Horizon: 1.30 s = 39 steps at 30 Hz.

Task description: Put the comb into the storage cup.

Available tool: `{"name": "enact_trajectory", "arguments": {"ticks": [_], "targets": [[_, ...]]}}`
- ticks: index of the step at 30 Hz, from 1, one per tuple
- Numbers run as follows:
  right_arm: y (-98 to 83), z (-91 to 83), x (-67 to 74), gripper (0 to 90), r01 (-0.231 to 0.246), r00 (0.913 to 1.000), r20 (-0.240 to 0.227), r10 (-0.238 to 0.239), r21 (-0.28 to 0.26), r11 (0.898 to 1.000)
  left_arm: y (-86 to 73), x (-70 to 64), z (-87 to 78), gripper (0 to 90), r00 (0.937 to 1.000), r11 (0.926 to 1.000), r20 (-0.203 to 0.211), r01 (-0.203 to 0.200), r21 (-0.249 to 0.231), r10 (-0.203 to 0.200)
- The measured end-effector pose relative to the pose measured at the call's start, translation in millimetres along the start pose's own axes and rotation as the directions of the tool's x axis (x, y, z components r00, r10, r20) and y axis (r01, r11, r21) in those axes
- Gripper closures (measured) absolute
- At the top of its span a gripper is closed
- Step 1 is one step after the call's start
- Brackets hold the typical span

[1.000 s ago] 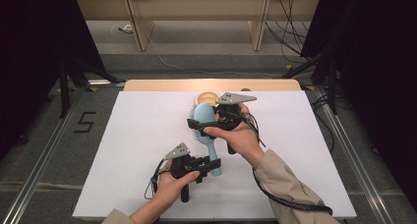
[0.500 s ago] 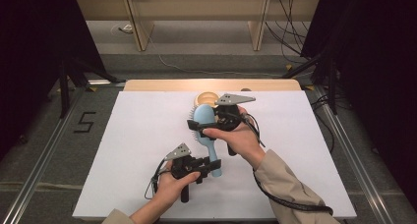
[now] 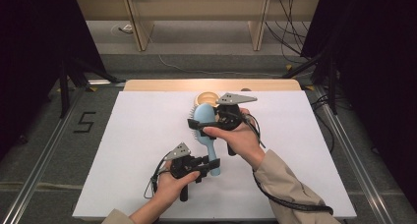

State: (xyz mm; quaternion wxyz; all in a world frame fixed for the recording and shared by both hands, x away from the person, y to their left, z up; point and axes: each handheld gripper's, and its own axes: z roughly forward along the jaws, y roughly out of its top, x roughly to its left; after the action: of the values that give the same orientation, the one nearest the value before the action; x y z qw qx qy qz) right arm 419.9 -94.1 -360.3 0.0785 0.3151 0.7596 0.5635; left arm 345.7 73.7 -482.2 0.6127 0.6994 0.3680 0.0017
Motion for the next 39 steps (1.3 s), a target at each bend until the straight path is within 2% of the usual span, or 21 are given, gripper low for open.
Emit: {"name": "enact_trajectory", "arguments": {"ticks": [6,15,23,25,28,32,34,36,38,39], "targets": [[1.9,-3.4,2.1,20.9,-0.013,0.9997,0.022,0.013,0.002,1.0,1.0,-1.1,-0.6,66.3,0.9996,0.9996,-0.01,-0.028,0.005,0.028],[3.1,-6.3,-0.8,20.9,-0.034,0.999,0.028,0.035,-0.031,0.999,3.7,-1.9,-2.0,63.8,0.996,0.9968,-0.041,-0.08,0.005,0.08],[3.5,-8.0,-2.1,21.0,-0.026,0.9984,0.048,0.028,-0.052,0.998,5.8,-0.5,-4.0,58.0,0.9941,0.996,-0.062,-0.089,0.002,0.089],[4.2,-9.1,-2.4,21.0,-0.025,0.9981,0.054,0.028,-0.064,0.998,6.7,-0.3,-4.1,52.6,0.9929,0.9955,-0.072,-0.094,0.012,0.095],[5.1,-11.2,-3.5,21.0,-0.014,0.9972,0.072,0.021,-0.09,0.996,6.9,-1.3,-3.8,39.7,0.9872,0.9932,-0.11,-0.114,0.02,0.116],[6.1,-13.7,-6.4,21.0,-0.014,0.9963,0.083,0.023,-0.106,0.994,7.0,-3.6,-2.9,23.8,0.9767,0.9884,-0.153,-0.146,0.043,0.151],[6.4,-14.7,-7.4,21.0,-0.013,0.9955,0.092,0.024,-0.114,0.993,7.6,-4.5,-3.4,16.0,0.9687,0.9848,-0.179,-0.165,0.055,0.172],[6.6,-15.5,-8.0,21.0,-0.011,0.9951,0.096,0.023,-0.121,0.993,8.3,-5.2,-4.8,13.2,0.9644,0.9821,-0.188,-0.177,0.065,0.186],[7.0,-15.9,-8.5,21.1,-0.012,0.9949,0.097,0.024,-0.129,0.992,9.5,-5.4,-6.4,3.2,0.9597,0.9784,-0.193,-0.193,0.073,0.204],[7.0,-16.3,-8.8,21.1,-0.01,0.9945,0.102,0.024,-0.134,0.991,10.1,-5.7,-7.5,1.4,0.958,0.9775,-0.197,-0.197,0.075,0.209]]}}
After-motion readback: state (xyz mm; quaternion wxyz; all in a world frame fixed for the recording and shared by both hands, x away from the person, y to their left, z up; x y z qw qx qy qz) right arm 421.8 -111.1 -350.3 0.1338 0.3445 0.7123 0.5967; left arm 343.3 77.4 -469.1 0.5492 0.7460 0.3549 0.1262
